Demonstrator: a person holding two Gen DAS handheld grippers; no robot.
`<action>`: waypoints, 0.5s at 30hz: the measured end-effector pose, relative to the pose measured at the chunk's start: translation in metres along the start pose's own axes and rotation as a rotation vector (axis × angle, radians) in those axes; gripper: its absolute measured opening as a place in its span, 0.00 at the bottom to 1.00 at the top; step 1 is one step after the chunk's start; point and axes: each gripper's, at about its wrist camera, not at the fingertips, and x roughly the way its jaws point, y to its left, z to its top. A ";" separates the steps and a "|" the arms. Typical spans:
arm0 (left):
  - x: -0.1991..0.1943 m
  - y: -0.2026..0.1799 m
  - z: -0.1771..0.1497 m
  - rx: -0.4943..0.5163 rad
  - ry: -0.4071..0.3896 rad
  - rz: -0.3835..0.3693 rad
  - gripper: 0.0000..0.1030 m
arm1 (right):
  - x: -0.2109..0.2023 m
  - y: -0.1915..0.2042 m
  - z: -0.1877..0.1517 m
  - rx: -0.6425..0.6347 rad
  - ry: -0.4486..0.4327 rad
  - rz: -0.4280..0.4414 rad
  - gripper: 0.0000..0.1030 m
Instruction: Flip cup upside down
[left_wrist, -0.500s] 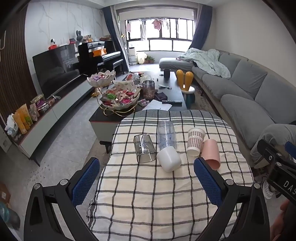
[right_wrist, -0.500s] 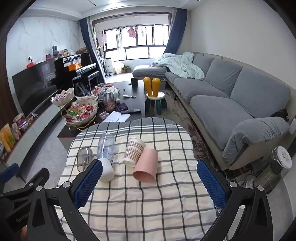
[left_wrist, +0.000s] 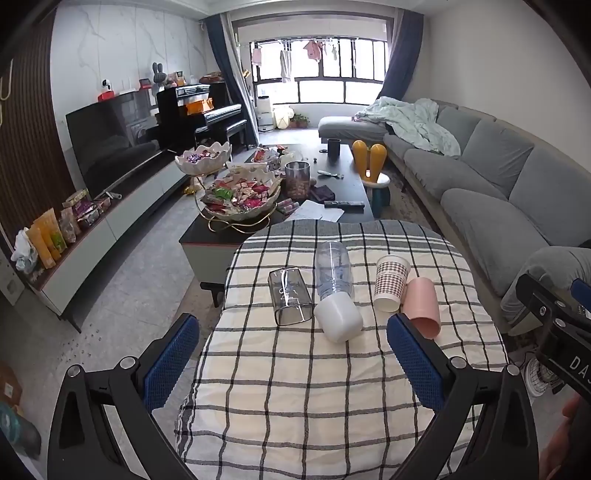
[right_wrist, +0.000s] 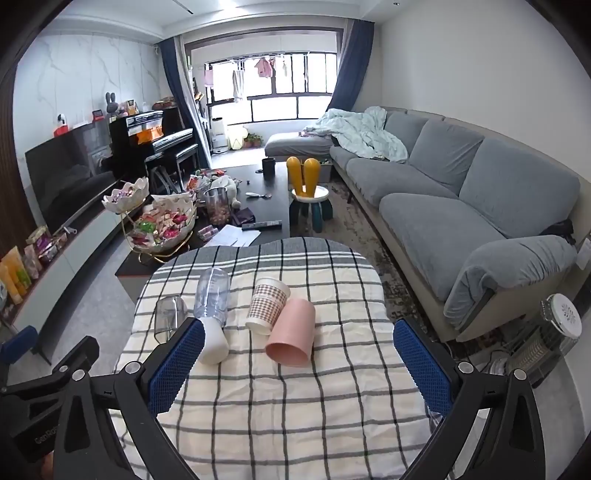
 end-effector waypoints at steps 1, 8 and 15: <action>0.000 0.000 0.000 0.000 0.000 0.000 1.00 | 0.001 0.000 0.000 0.000 0.001 0.000 1.00; 0.000 0.000 0.000 0.001 0.000 -0.001 1.00 | -0.002 0.000 0.000 0.000 -0.006 -0.001 1.00; -0.005 0.000 0.001 0.001 -0.016 0.000 1.00 | -0.001 0.000 -0.001 0.001 -0.006 0.000 1.00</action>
